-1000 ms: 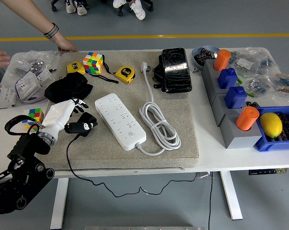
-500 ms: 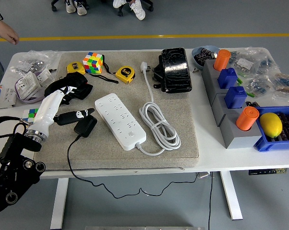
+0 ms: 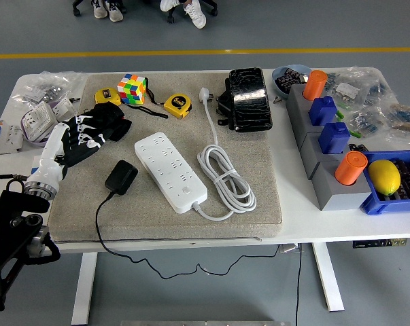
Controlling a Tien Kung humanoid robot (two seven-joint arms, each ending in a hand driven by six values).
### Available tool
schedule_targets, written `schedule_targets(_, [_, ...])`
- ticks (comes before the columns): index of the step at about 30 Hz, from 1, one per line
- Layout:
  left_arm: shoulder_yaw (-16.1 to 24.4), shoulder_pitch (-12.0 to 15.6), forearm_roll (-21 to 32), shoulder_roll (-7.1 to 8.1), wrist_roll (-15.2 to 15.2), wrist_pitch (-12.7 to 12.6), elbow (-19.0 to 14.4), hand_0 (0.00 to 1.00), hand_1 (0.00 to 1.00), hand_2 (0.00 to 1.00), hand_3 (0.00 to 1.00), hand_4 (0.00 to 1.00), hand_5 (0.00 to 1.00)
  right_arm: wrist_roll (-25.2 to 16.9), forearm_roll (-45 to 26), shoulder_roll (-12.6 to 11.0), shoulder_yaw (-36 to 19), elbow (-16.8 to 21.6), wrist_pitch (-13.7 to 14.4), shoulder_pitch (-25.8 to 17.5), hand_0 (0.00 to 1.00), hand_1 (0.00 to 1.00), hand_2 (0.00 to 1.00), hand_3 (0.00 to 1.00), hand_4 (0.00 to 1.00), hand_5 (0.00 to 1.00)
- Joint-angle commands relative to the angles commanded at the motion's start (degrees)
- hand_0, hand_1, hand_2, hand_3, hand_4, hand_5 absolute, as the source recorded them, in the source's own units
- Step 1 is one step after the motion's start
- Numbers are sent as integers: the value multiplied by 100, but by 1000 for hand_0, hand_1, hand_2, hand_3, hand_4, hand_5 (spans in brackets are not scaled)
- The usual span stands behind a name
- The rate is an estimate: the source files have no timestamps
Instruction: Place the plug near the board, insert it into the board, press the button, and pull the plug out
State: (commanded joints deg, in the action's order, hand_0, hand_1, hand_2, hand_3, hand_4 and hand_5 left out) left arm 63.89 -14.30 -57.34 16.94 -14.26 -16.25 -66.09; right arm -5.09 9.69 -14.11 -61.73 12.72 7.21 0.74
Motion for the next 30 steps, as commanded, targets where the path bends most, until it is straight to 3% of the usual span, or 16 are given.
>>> schedule_targets(15, [544,139,25,68,65,44,-125,287,324,458,570,797,292,290,-335,-16,477,-68,-148,110,559,591,535,511,827,355])
schedule_targets(30, [535,236,7,146,99,68,-131,290,325,459,568,792,294,406,-399,-86,666,-80,-185,75,554,604,547,512,853,385])
